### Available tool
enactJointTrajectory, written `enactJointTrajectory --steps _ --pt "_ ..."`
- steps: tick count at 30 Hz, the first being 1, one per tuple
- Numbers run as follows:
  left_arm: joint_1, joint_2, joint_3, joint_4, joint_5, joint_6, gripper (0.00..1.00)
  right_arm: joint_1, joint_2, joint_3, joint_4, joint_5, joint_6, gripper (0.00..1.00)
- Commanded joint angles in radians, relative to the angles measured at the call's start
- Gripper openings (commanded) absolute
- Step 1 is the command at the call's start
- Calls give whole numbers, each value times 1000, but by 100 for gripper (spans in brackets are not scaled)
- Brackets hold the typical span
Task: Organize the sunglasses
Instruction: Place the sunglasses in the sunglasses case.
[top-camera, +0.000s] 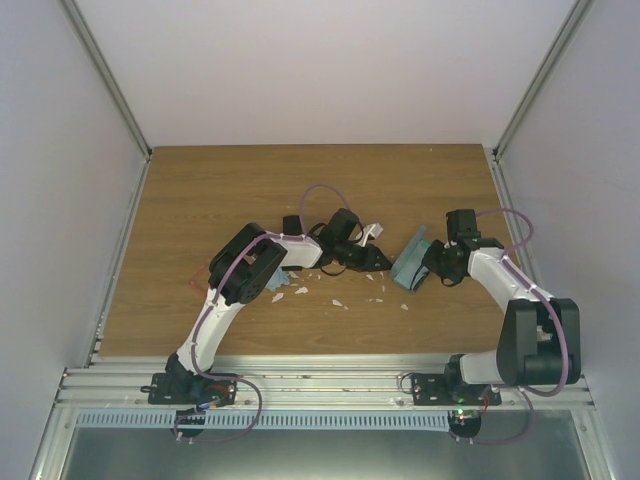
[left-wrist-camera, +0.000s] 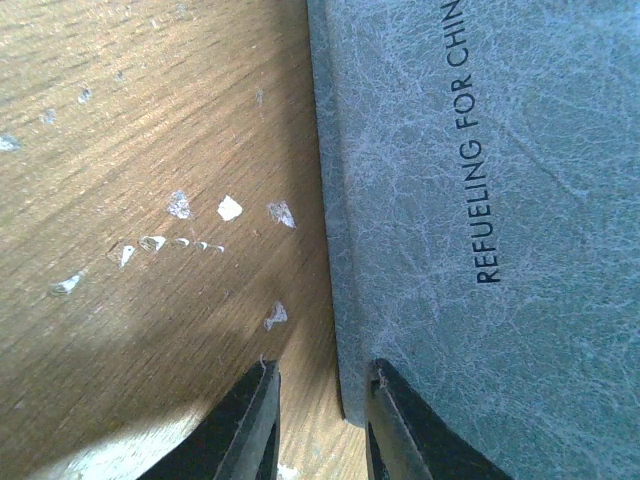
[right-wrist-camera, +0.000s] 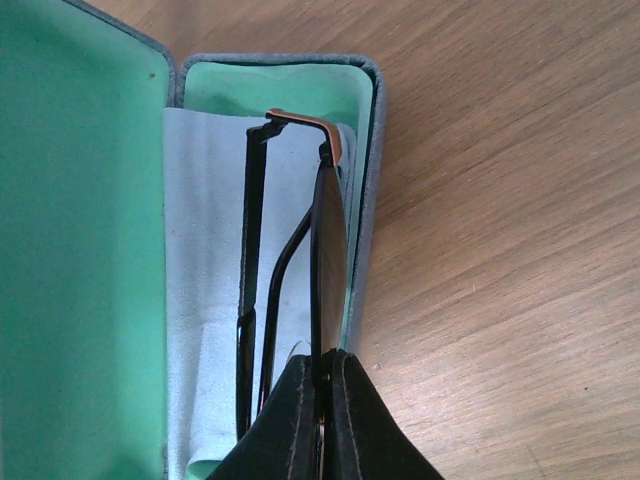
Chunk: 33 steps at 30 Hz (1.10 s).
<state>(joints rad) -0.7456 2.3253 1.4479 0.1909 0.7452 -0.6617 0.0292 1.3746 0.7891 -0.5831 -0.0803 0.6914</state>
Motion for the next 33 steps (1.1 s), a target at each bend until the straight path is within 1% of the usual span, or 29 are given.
enactJointTrajectory --steps 1,10,14,16,18,27,33 --pt "-3 22 -46 -119 -82 12 27 -9 -11 6 -7 34 26 1" --pt "-3 25 -47 -120 -82 8 27 -9 -7 -39 34 -8 52 1" --pt "-3 23 -49 -122 -83 10 27 -9 -16 -31 42 -20 56 12" --pt "-3 23 -48 -122 -84 10 27 -9 -34 -34 53 -35 56 22" --pt "-3 24 -47 -122 -83 8 26 -9 -52 -36 62 -47 57 26" --pt "-3 20 -42 -126 -85 11 27 -9 -72 -34 78 -107 58 29" --pt "-3 20 -36 -132 -83 10 27 -9 -65 -39 82 -99 48 28"
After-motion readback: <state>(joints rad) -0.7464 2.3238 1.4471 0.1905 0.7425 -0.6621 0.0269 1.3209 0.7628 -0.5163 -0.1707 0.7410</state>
